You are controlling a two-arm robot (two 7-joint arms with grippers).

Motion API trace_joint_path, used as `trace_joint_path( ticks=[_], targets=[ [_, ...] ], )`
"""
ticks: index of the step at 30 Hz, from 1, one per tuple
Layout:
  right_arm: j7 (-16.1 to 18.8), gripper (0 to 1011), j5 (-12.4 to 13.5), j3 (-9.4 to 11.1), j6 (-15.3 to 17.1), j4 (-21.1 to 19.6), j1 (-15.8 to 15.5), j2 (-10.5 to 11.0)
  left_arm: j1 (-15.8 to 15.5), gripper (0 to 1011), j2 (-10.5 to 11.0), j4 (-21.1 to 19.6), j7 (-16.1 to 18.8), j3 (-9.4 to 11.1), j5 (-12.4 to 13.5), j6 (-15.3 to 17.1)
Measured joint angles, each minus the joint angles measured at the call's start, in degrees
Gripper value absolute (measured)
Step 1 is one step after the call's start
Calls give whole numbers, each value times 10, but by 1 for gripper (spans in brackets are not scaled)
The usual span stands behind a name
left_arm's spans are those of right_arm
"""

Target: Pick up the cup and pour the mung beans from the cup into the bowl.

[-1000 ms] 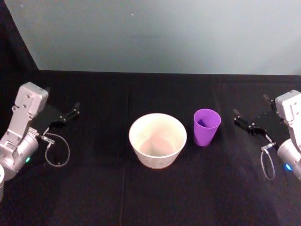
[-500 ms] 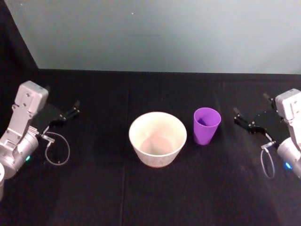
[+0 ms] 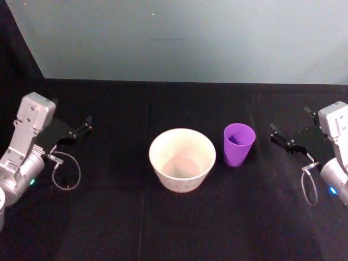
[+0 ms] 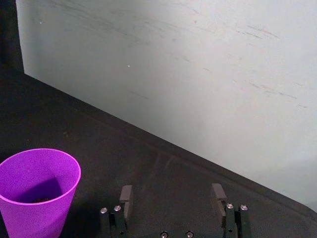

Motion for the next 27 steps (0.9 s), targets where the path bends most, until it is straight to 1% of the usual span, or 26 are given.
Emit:
trace_joint_path(
  ticks=[17,22,23,25,26,27],
  targets=[
    [1,1004,1,1,-1,-1,-2,0,0,1000,0,0,0,0,0,0],
    [26,1004,17,18,-23,-14,-25,8,0,1000,0,0,0,0,0,0],
    [38,1004,28,25,-33,-16,-33,10,0,1000,0,0,0,0,0,0],
    [54,1004,42,31,-45,-16,-41,13,0,1000,0,0,0,0,0,0],
    [72,1004,56,35,-55,-16,-48,16,0,1000,0,0,0,0,0,0],
    [72,1004,56,35,-55,-16,-48,16,0,1000,0,0,0,0,0,0]
  ],
)
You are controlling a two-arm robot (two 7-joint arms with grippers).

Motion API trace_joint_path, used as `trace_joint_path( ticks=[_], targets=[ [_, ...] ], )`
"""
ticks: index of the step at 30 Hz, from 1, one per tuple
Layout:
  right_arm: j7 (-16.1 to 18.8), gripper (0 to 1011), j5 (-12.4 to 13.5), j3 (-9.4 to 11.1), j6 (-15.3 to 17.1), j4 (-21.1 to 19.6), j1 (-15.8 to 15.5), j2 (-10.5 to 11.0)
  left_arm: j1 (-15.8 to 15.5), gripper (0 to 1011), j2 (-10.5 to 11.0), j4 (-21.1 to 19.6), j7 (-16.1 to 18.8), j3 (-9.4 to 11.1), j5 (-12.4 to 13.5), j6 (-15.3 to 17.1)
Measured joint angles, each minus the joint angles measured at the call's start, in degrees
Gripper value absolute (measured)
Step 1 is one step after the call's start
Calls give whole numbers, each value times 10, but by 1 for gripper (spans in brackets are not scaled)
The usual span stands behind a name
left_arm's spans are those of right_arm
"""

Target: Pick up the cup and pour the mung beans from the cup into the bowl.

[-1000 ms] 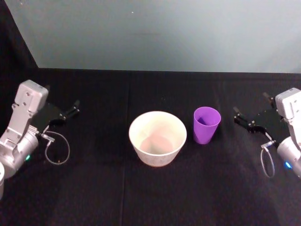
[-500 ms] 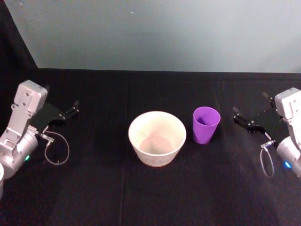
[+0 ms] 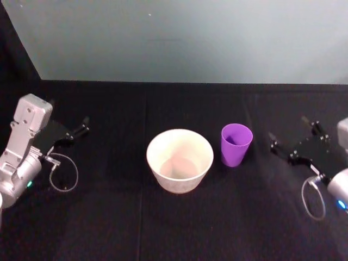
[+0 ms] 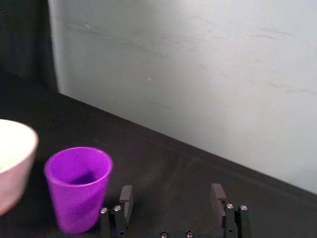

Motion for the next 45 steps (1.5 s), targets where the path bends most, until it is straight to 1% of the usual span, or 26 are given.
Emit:
trace_joint_path(
  ticks=[1,3,5,8,9,12,15,21,22,30,33,36,40,45],
  targets=[
    [21,1004,15,4,-10,1,-7,4,0,1000,0,0,0,0,0,0],
    [43,1004,29,7,-17,2,-12,7,0,1000,0,0,0,0,0,0],
    [81,1004,53,13,-30,3,-21,13,0,1000,0,0,0,0,0,0],
    [106,1004,68,15,-35,5,-25,14,0,1000,0,0,0,0,0,0],
    [121,1004,76,16,-37,7,-27,15,0,1000,0,0,0,0,0,0],
    [139,1004,85,17,-37,10,-27,14,0,1000,0,0,0,0,0,0],
    [162,1004,93,17,-34,18,-24,8,0,1000,0,0,0,0,0,0],
    [183,1004,91,11,-32,35,-9,-6,0,1000,0,0,0,0,0,0],
    [188,1004,86,8,-32,42,-2,-12,0,1000,0,0,0,0,0,0],
    [205,1004,60,-7,-31,70,24,-38,0,1000,0,0,0,0,0,0],
    [211,1004,56,-8,-32,77,28,-45,0,1000,0,0,0,0,0,0],
    [219,1004,56,-8,-36,85,33,-53,0,1000,0,0,0,0,0,0],
    [243,1004,68,-4,-37,103,43,-66,0,1000,0,0,0,0,0,0],
    [260,1004,73,-2,-33,116,52,-78,0,1000,0,0,0,0,0,0]
  ],
)
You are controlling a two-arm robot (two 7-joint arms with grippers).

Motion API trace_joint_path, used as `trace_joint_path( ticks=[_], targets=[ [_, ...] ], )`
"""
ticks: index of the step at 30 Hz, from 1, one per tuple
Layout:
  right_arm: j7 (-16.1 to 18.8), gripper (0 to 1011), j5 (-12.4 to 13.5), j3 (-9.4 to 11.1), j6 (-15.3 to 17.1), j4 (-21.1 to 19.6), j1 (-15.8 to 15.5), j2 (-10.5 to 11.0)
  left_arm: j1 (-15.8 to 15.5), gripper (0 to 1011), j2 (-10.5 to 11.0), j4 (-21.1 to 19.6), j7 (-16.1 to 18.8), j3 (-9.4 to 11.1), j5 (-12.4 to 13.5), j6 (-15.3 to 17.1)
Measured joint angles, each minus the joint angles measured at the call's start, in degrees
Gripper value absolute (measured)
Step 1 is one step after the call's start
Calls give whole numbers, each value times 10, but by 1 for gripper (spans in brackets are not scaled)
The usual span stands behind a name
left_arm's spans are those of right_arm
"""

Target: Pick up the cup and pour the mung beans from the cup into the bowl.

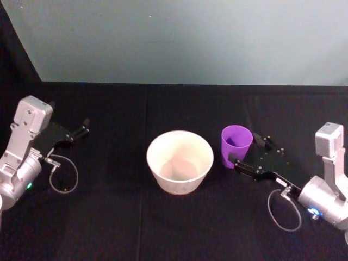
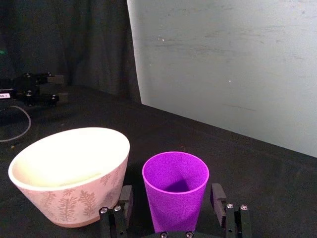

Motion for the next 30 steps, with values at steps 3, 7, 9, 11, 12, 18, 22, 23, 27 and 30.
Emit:
trace_joint_path(
  ticks=[3,7,9,11,12,18,22,23,27,30],
  targets=[
    [3,1004,-3,0,3,9,6,-8,0,1000,0,0,0,0,0,0],
    [3,1004,-9,1,6,18,12,-18,0,1000,0,0,0,0,0,0],
    [3,1004,-13,2,6,22,15,-23,0,1000,0,0,0,0,0,0],
    [3,1004,-17,2,6,24,17,-26,0,1000,0,0,0,0,0,0],
    [2,1004,-20,3,6,26,19,-30,0,1000,0,0,0,0,0,0],
    [-2,1004,-33,6,1,36,24,-40,0,1000,0,0,0,0,0,0],
    [0,1004,-38,10,-5,43,27,-48,0,1000,0,0,0,0,0,0],
    [1,1004,-38,11,-6,45,28,-50,0,1000,0,0,0,0,0,0],
    [1,1004,-39,12,-7,46,28,-51,0,1000,0,0,0,0,0,0],
    [1,1004,-39,12,-7,46,28,-50,0,1000,0,0,0,0,0,0]
  ],
)
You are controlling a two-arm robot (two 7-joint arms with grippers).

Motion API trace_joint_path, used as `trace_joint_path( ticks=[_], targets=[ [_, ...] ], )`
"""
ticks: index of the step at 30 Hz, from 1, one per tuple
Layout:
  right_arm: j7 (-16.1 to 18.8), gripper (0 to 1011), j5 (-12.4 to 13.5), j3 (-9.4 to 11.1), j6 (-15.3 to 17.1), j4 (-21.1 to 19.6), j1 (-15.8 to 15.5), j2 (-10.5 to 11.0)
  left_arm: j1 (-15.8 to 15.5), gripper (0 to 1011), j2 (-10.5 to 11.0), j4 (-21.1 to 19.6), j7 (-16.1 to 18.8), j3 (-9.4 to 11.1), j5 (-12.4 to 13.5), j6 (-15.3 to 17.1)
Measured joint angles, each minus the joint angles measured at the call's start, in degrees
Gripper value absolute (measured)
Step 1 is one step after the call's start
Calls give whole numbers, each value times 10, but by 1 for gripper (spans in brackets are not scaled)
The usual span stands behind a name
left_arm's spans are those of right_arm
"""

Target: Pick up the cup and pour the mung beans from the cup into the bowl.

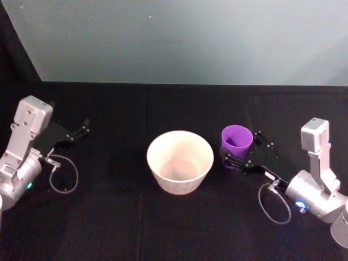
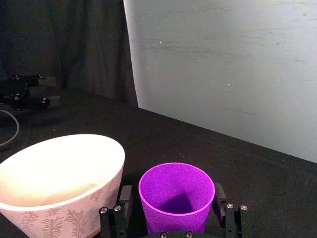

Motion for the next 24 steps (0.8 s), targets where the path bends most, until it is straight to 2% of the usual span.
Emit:
trace_joint_path(
  ticks=[4,8,13,24],
  targets=[
    [0,1004,0,0,0,-1,0,1,0,1000,0,0,0,0,0,0],
    [0,947,0,-1,0,-1,0,1,0,1000,0,0,0,0,0,0],
    [0,808,1,-1,1,-2,-1,2,0,1000,0,0,0,0,0,0],
    [0,741,1,-1,1,-3,-1,2,0,1000,0,0,0,0,0,0]
  ],
)
